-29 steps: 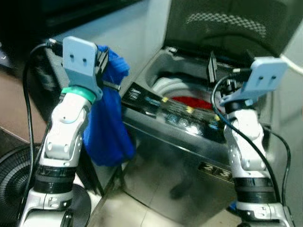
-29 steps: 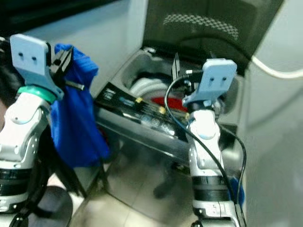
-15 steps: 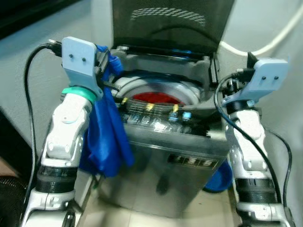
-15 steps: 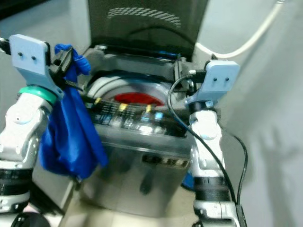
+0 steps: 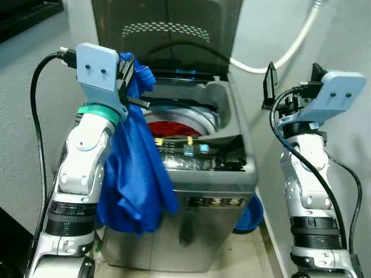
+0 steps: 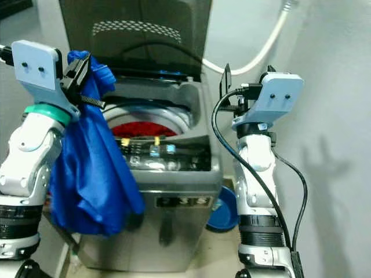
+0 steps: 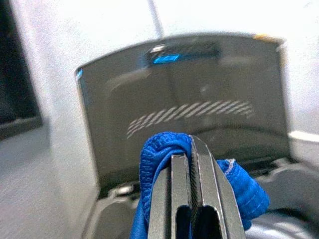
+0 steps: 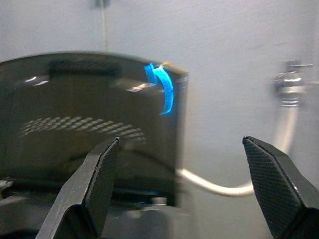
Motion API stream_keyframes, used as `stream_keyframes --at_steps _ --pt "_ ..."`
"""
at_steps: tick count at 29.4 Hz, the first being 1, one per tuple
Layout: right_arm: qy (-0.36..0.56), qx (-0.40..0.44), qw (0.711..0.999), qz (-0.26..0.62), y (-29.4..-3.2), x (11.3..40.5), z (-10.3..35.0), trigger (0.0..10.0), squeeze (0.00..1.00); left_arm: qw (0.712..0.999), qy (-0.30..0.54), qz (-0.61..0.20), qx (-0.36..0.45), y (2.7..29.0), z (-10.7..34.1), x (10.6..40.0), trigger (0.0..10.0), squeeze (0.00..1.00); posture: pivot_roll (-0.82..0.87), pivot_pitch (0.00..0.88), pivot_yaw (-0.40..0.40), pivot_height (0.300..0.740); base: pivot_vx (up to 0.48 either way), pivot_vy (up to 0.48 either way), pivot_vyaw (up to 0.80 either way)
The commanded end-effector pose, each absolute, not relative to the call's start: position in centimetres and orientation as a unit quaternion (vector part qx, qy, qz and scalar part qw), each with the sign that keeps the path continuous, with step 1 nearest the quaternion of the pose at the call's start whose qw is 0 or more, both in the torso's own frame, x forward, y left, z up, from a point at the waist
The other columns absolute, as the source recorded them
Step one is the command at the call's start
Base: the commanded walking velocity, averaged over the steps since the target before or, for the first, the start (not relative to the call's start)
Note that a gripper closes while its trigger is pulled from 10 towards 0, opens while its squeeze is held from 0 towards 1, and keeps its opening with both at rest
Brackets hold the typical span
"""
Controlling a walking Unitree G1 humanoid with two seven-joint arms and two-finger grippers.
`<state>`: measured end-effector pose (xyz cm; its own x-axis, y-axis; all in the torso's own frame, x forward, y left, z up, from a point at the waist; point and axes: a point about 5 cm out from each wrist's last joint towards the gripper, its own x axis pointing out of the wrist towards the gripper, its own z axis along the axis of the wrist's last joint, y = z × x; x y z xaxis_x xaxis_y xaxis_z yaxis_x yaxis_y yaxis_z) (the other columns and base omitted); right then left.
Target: Clothes washing
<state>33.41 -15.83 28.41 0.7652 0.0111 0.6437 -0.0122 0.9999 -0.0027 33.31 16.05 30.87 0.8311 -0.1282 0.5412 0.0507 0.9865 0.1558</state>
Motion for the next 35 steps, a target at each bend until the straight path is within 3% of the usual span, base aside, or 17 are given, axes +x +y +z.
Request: stream_keyframes --at_steps 1,25,29,34,35 --pt "-0.345 0.003 0.939 0.0 -16.3 33.4 28.6 10.0 0.0 0.951 -0.299 -0.051 0.063 15.7 31.4 33.1 10.0 0.0 0.06 0.0 0.027 0.74 0.42 0.0 -0.42" --pt "-0.351 0.0 0.936 0.005 -16.2 33.2 28.9 10.0 0.0 0.948 -0.297 -0.091 0.069 14.8 31.3 32.9 10.0 0.0 0.06 0.0 0.028 0.74 0.035 0.0 -0.03" --pt "-0.355 -0.006 0.933 0.062 -15.1 32.9 29.2 10.0 0.0 0.931 -0.32 -0.146 0.094 14.3 32.6 32.2 10.0 0.0 0.06 0.0 0.027 0.74 0.0 0.0 0.0" --pt "-0.332 0.019 0.908 0.255 -12.6 31.2 29.2 10.0 0.0 0.897 -0.374 -0.205 0.118 13.9 36.1 31.2 10.0 0.0 0.07 0.0 0.02 0.74 0.0 0.0 0.0" --pt "-0.332 0.019 0.908 0.255 -12.6 31.2 29.2 10.0 0.0 0.897 -0.374 -0.205 0.118 13.9 36.1 31.2 10.0 0.0 0.07 0.0 0.02 0.74 0.0 0.0 0.0"
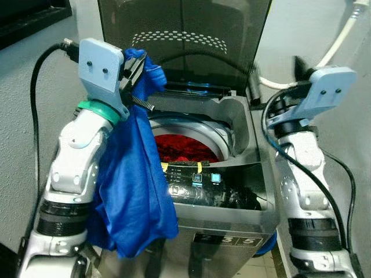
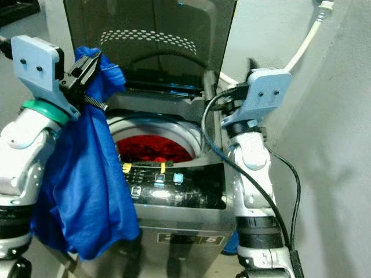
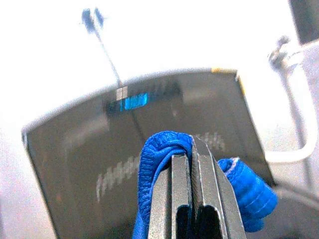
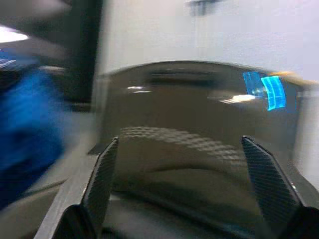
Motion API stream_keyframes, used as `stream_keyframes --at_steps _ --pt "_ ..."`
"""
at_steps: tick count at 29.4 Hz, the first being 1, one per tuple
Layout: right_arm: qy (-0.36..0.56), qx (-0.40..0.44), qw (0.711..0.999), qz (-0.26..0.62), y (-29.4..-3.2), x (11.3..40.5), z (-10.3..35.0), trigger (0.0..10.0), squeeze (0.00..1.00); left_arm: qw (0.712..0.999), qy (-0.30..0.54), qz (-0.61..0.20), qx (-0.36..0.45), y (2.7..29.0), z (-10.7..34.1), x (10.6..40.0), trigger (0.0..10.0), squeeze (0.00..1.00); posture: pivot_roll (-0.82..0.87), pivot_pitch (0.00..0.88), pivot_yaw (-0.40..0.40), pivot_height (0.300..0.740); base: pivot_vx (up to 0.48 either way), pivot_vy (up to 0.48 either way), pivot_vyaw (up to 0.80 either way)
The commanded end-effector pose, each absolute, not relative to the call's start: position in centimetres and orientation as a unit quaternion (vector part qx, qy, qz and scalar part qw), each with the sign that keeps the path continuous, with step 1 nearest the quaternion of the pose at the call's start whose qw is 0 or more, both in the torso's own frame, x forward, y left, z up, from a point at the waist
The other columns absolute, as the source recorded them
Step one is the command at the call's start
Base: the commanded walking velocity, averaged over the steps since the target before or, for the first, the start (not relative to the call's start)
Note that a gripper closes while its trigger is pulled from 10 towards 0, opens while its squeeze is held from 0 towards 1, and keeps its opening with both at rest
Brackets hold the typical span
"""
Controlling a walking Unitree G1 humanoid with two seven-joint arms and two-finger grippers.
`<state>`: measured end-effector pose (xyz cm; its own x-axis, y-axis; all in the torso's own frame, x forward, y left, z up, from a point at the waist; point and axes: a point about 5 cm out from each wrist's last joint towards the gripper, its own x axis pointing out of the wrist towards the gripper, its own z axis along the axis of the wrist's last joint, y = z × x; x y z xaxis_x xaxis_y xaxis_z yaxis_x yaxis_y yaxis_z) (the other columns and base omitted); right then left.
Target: Clothes washing
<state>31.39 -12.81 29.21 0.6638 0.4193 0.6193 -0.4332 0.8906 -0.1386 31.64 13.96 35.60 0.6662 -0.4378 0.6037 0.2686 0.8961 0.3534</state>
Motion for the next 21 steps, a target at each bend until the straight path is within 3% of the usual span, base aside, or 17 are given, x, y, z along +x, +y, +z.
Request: stream_keyframes --at_steps 1,5,6,8,11,16,18,20,21 --pt "-0.301 0.012 0.878 0.371 -11.2 29.9 28.2 10.0 0.0 0.883 -0.403 -0.212 0.114 13.8 38.3 31.5 10.0 0.0 0.07 0.0 0.016 0.74 0.0 0.0 0.0" --pt "-0.246 0.012 0.828 0.504 -9.8 28.0 26.3 10.0 0.0 0.868 -0.433 -0.224 0.097 13.4 41.2 32.3 10.0 0.0 0.07 0.0 0.014 0.74 0.0 0.0 0.0" --pt "-0.246 0.012 0.828 0.504 -9.8 28.0 26.3 10.0 0.0 0.868 -0.433 -0.224 0.097 13.4 41.2 32.3 10.0 0.0 0.07 0.0 0.014 0.74 0.0 0.0 0.0" --pt "-0.212 0.004 0.795 0.569 -8.8 27.0 25.1 10.0 0.0 0.861 -0.439 -0.242 0.085 12.8 42.6 32.9 10.0 0.0 0.06 0.0 0.021 0.74 0.0 0.0 0.0" --pt "-0.192 0.001 0.776 0.602 -8.1 26.5 24.4 10.0 0.0 0.855 -0.441 -0.26 0.076 12.2 43.2 33.1 10.0 0.0 0.06 0.0 0.021 0.74 0.0 0.0 0.0" --pt "-0.181 -0.017 0.776 0.603 -6.9 27.0 23.6 10.0 0.0 0.852 -0.442 -0.272 0.072 11.6 43.4 33.2 10.0 0.0 0.04 0.0 0.029 0.74 0.0 0.0 0.0" --pt "-0.172 -0.042 0.791 0.586 -5.4 28.1 22.8 10.0 0.0 0.848 -0.444 -0.284 0.066 11.0 43.7 33.3 10.0 0.0 0.04 0.0 0.032 0.74 0.0 0.0 0.0" --pt "-0.176 -0.078 0.89 0.414 -2.8 33.1 23.4 10.0 0.0 0.842 -0.449 -0.296 0.047 10.1 44.1 33.1 10.0 0.0 0.07 0.0 0.017 0.74 0.0 0.0 0.0" --pt "-0.176 -0.078 0.89 0.414 -2.8 33.1 23.4 10.0 0.0 0.842 -0.449 -0.296 0.047 10.1 44.1 33.1 10.0 0.0 0.07 0.0 0.017 0.74 0.0 0.0 0.0"
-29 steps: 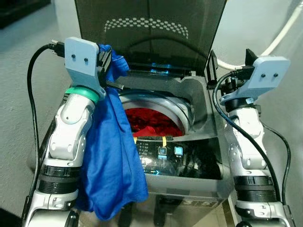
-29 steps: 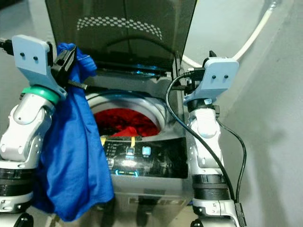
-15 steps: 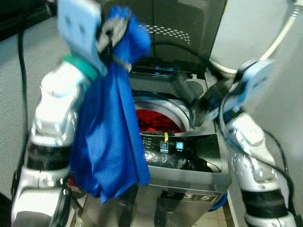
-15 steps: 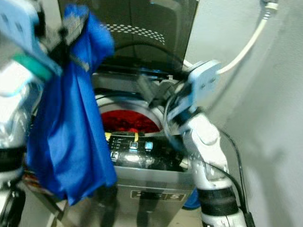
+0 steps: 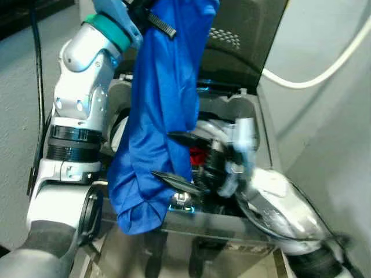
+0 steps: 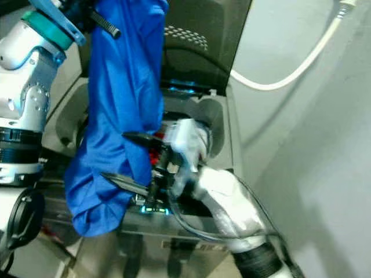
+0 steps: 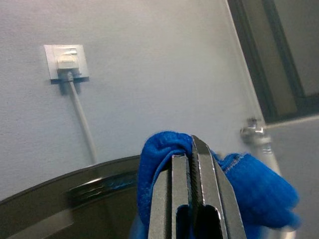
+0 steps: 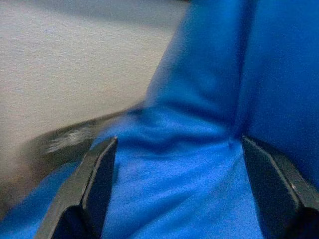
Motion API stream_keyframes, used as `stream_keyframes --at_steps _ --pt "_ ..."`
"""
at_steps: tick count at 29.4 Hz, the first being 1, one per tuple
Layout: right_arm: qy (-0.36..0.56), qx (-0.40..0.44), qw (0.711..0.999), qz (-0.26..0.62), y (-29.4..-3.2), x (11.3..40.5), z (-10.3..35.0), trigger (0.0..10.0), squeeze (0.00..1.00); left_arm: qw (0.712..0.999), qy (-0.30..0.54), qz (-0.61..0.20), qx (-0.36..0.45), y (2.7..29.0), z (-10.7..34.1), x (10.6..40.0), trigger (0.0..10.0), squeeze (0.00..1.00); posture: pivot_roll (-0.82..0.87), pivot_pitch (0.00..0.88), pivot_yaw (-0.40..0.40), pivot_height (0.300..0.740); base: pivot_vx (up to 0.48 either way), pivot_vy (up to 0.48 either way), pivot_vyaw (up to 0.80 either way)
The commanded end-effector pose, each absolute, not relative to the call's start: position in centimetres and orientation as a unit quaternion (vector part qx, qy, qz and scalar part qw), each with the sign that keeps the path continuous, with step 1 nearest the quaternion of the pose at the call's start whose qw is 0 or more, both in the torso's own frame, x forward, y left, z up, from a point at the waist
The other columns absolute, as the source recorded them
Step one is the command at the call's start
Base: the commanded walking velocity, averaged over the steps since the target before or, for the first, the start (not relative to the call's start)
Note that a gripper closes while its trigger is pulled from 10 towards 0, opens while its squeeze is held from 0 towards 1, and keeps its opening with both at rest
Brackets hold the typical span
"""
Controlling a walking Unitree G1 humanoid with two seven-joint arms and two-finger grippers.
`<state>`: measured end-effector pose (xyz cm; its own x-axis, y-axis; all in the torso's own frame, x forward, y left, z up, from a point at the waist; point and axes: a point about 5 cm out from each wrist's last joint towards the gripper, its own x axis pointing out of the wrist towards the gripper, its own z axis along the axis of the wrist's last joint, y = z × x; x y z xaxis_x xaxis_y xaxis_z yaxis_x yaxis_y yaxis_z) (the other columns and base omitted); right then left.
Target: Clothes washing
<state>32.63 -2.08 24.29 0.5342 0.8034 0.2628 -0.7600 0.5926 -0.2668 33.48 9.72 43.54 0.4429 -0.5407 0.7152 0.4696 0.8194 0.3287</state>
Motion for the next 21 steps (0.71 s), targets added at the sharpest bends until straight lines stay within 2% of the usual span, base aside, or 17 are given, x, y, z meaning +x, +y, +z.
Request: stream_keyframes --at_steps 1,2,3,4,6,10,11,13,15,16,19,21 --pt "-0.183 -0.084 0.923 0.328 -2.9 34.7 24.3 10.0 0.0 0.841 -0.451 -0.295 0.042 10.2 44.2 33.1 10.0 0.0 0.07 0.0 0.017 0.74 0.0 0.0 0.0" --pt "-0.19 -0.079 0.94 0.272 -3.4 35.7 25.2 10.0 0.0 0.842 -0.452 -0.292 0.039 10.4 44.2 33.1 10.0 0.0 0.07 0.0 0.017 0.74 0.0 0.0 0.0" --pt "-0.19 -0.079 0.94 0.272 -3.4 35.7 25.2 10.0 0.0 0.842 -0.452 -0.292 0.039 10.4 44.2 33.1 10.0 0.0 0.07 0.0 0.017 0.74 0.0 0.0 0.0" --pt "-0.199 -0.09 0.957 0.189 -5.6 37.0 26.5 10.0 0.0 0.846 -0.451 -0.283 0.033 11.0 44.3 33.2 10.0 0.0 0.08 0.0 0.009 0.74 0.0 0.0 0.0" --pt "-0.211 -0.068 0.966 0.134 -7.9 37.7 27.9 10.0 0.0 0.854 -0.445 -0.266 0.035 11.8 44.1 33.7 10.0 0.0 0.08 0.0 0.009 0.74 0.0 0.0 0.0" --pt "-0.219 -0.059 0.967 0.119 -8.7 37.8 28.4 10.0 0.0 0.86 -0.439 -0.256 0.037 12.1 43.9 34.0 10.0 0.0 0.08 0.0 0.009 0.74 0.0 0.0 0.0" --pt "-0.235 -0.054 0.963 0.119 -9.6 37.7 29.2 10.0 0.0 0.882 -0.414 -0.218 0.051 12.8 43.0 35.0 10.0 0.0 0.08 0.0 0.012 0.74 0.0 0.0 0.0" --pt "-0.268 -0.075 0.944 0.18 -9.8 36.7 30.0 10.0 0.0 0.915 -0.375 -0.139 0.06 14.6 41.6 36.8 10.0 0.0 0.09 0.0 0.013 0.74 0.0 0.0 0.0" --pt "-0.29 -0.106 0.902 0.302 -9.1 34.5 29.6 10.0 0.0 0.937 -0.336 -0.071 0.066 16.5 40.5 38.0 10.0 0.0 0.08 0.0 0.013 0.74 0.0 0.0 0.0" --pt "-0.29 -0.106 0.902 0.302 -9.1 34.5 29.6 10.0 0.0 0.937 -0.336 -0.071 0.066 16.5 40.5 38.0 10.0 0.0 0.08 0.0 0.013 0.74 0.0 0.0 0.0" --pt "-0.264 -0.152 0.835 0.458 -8.2 31.2 27.0 10.0 0.0 0.954 -0.291 -0.039 0.053 18.4 39.0 39.3 10.0 0.0 0.08 0.0 0.017 0.74 0.0 0.0 0.0" --pt "-0.236 -0.165 0.811 0.51 -8.1 29.8 25.7 10.0 0.0 0.959 -0.275 -0.033 0.053 18.9 38.4 39.7 10.0 0.0 0.08 0.0 0.017 0.74 0.0 0.0 0.0"
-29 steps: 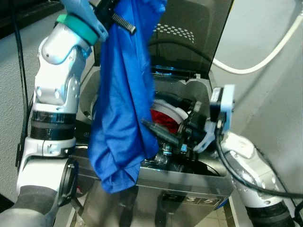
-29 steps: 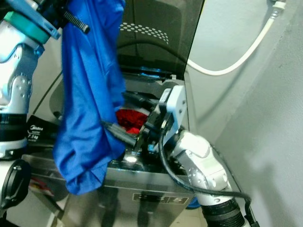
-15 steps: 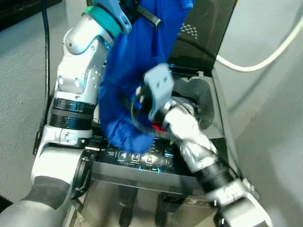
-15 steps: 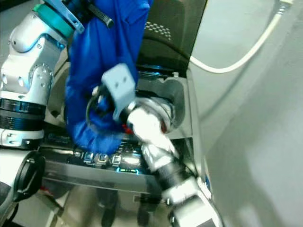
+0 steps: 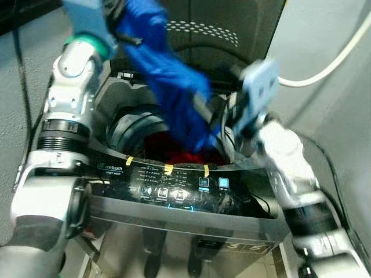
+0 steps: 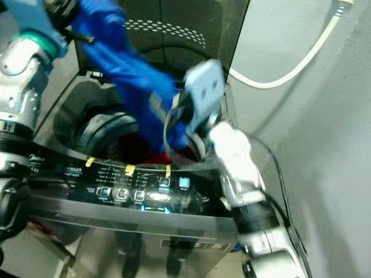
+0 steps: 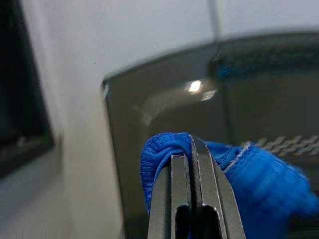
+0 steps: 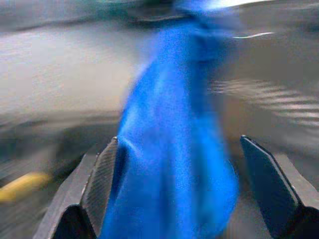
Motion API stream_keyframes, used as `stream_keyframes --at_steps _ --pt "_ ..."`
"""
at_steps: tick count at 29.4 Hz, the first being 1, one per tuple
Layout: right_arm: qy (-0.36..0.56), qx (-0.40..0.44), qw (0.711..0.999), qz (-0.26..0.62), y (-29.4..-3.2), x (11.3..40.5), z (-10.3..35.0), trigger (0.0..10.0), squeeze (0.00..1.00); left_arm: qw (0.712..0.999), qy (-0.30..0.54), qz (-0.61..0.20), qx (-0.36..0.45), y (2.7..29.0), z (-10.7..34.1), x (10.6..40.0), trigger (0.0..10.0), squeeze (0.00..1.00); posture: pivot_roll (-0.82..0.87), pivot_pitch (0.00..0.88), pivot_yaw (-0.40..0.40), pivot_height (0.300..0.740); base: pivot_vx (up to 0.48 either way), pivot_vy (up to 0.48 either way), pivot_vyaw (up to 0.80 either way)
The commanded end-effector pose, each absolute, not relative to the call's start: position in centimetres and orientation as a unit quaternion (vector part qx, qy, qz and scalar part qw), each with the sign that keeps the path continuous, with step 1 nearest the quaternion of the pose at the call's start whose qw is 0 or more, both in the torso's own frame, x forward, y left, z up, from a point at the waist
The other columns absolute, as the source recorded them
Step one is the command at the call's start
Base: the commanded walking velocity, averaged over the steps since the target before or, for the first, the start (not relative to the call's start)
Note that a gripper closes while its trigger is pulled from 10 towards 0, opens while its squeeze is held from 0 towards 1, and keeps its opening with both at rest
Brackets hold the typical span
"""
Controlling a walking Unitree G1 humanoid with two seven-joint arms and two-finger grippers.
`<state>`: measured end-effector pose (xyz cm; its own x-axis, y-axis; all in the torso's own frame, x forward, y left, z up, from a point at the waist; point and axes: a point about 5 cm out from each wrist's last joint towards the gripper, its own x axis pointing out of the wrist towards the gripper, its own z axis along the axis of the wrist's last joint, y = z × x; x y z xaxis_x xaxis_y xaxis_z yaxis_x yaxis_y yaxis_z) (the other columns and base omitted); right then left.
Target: Clothes washing
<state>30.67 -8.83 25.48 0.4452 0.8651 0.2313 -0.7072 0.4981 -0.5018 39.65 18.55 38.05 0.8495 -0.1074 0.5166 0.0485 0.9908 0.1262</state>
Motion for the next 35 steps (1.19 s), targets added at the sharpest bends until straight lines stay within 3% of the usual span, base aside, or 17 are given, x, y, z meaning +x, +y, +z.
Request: stream_keyframes --at_steps 1,6,7,10,11,14,17,18,19,25,26,30,35 --pt "-0.213 -0.163 0.798 0.54 -8.2 29.0 24.8 10.0 0.0 0.963 -0.262 -0.032 0.046 19.1 38.0 40.0 10.0 0.0 0.07 0.0 0.02 0.74 0.0 0.0 0.0" --pt "-0.177 -0.159 0.783 0.575 -8.2 28.0 23.1 10.0 0.0 0.972 -0.229 -0.048 0.027 19.2 37.2 40.7 10.0 0.0 0.06 0.0 0.028 0.74 0.0 0.0 0.0" --pt "-0.18 -0.145 0.799 0.556 -8.4 28.3 23.0 10.0 1.0 0.978 -0.184 -0.092 0.022 18.3 35.9 41.4 10.0 0.0 0.05 0.0 0.031 0.74 0.0 0.0 0.0" --pt "-0.189 -0.13 0.812 0.537 -8.6 28.7 23.3 10.0 1.0 0.98 -0.162 -0.114 0.024 17.8 35.2 41.7 10.0 0.0 0.05 0.0 0.031 0.74 0.0 0.0 0.0" --pt "-0.213 -0.099 0.842 0.485 -9.1 29.9 24.5 10.0 1.0 0.979 -0.136 -0.149 0.028 17.1 34.2 41.8 10.0 0.0 0.05 0.0 0.034 0.74 0.0 0.0 0.0" --pt "-0.236 -0.061 0.863 0.442 -9.9 30.7 25.7 10.0 1.0 0.976 -0.115 -0.181 0.034 16.4 33.2 41.9 10.0 0.0 0.05 0.0 0.031 0.74 0.0 0.0 0.0" --pt "-0.313 0.075 0.912 0.255 -13.7 32.8 29.6 10.0 1.0 0.955 -0.064 -0.283 0.056 14.2 30.1 41.8 10.0 0.0 0.05 0.0 0.028 0.74 0.0 0.0 0.0" --pt "-0.313 0.075 0.912 0.255 -13.7 32.8 29.6 10.0 1.0 0.955 -0.064 -0.283 0.056 14.2 30.1 41.8 10.0 0.0 0.05 0.0 0.028 0.74 0.0 0.0 0.0" --pt "-0.331 0.103 0.918 0.193 -15.1 33.1 30.4 10.0 0.0 0.949 -0.054 -0.306 0.057 13.7 29.5 41.6 10.0 0.0 0.05 0.0 0.025 0.74 0.0 0.0 0.0" --pt "-0.356 0.129 0.921 0.094 -17.2 33.1 31.1 10.0 0.0 0.932 -0.023 -0.354 0.07 12.9 27.2 41.3 10.0 0.0 0.05 0.0 0.025 0.74 0.0 0.0 0.0" --pt "-0.357 0.128 0.922 0.079 -17.5 33.0 31.2 10.0 0.0 0.933 -0.016 -0.354 0.07 12.9 26.6 41.3 10.0 1.0 0.05 0.002 0.022 0.74 0.0 0.0 0.0" --pt "-0.354 0.128 0.924 0.064 -17.5 33.1 31.0 10.0 0.0 0.933 -0.022 -0.354 0.065 12.9 26.3 41.3 10.0 1.0 0.05 0.007 0.021 0.74 0.0 0.0 0.0" --pt "-0.341 0.122 0.93 0.061 -16.6 33.4 30.4 10.0 0.0 0.912 -0.047 -0.405 0.049 12.1 26.6 40.5 10.0 1.0 0.06 0.016 0.023 0.74 0.0 0.0 0.0"
